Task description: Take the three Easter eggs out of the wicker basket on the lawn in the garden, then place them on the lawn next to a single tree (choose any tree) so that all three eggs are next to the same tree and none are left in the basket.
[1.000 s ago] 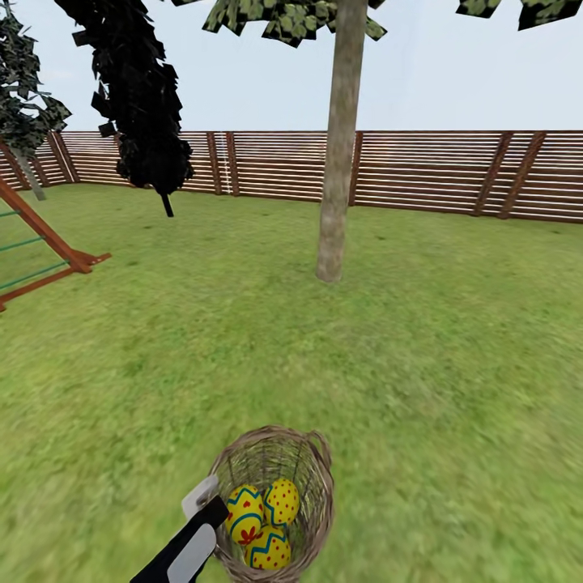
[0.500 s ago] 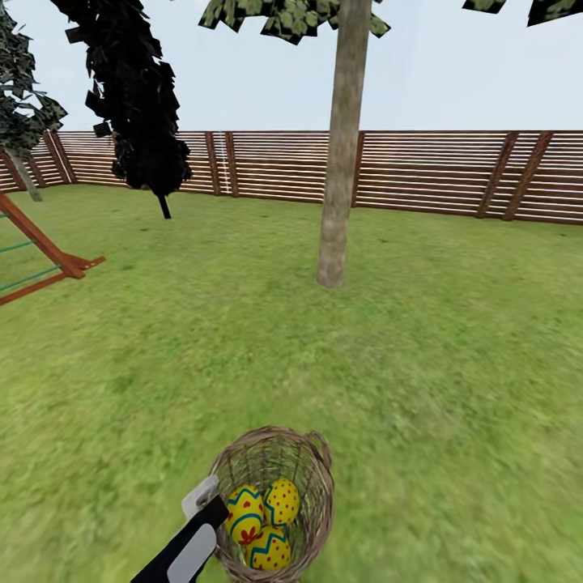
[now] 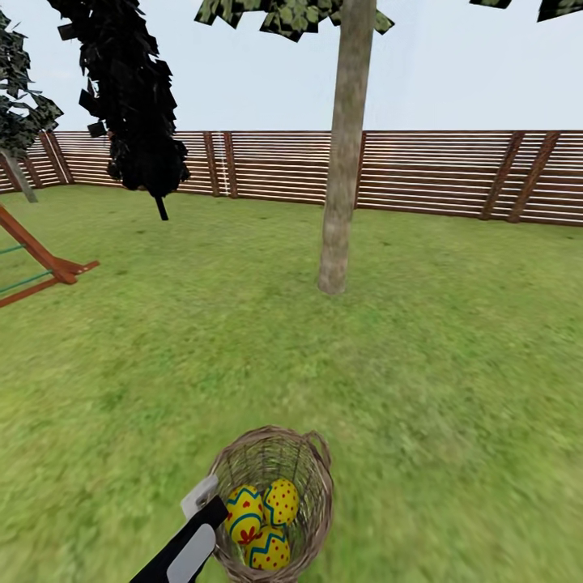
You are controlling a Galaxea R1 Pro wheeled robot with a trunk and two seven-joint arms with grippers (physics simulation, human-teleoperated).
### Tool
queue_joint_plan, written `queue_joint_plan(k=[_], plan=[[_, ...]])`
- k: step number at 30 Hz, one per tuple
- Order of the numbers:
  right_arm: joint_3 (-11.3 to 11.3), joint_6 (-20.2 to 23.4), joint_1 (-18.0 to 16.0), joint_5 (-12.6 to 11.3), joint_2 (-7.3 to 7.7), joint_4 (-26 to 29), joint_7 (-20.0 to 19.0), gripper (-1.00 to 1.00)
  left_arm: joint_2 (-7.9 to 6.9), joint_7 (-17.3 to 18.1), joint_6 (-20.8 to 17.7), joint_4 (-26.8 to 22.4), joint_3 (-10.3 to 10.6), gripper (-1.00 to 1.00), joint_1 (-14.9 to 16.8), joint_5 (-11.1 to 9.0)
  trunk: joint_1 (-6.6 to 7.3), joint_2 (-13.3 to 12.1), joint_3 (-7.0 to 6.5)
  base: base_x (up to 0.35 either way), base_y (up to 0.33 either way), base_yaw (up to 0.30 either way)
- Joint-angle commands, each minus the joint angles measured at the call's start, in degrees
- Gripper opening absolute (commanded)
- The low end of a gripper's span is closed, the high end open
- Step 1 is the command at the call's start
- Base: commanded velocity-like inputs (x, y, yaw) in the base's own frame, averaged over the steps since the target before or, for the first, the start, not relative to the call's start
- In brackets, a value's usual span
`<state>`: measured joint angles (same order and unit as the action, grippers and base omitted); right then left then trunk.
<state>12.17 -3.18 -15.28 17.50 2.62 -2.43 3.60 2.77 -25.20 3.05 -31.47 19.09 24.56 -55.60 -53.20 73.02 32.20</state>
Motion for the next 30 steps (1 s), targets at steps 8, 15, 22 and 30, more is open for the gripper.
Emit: queue_joint_plan(k=[8, 15, 22, 30], plan=[[0.5, -0.2, -0.1, 0.4, 0.00, -0.4, 0.2, 1.00, -0.05, -0.3, 0.3, -0.1, 0.4, -1.00, 0.1, -0.5, -0.03, 0.0, 0.05, 0.341, 0.000, 0.000], [0.5, -0.3, -0.1, 0.8, 0.28, 0.1, 0.1, 1.00, -0.02, -0.4, 0.3, -0.1, 0.4, -1.00, 0.1, -0.5, -0.03, 0.0, 0.05, 0.341, 0.000, 0.000], [0.4, 0.0, -0.1, 1.0, 0.02, 0.1, 0.3, 1.00, 0.04, -0.3, 0.3, -0.1, 0.5, -1.00, 0.1, -0.5, -0.03, 0.0, 0.05, 0.341, 0.000, 0.000], [0.5, 0.1, -0.1, 1.0, 0.18, 0.1, 0.1, 1.00, 0.00, -0.3, 0.3, -0.1, 0.4, -1.00, 0.1, -0.5, -0.03, 0.0, 0.05, 0.341, 0.000, 0.000]])
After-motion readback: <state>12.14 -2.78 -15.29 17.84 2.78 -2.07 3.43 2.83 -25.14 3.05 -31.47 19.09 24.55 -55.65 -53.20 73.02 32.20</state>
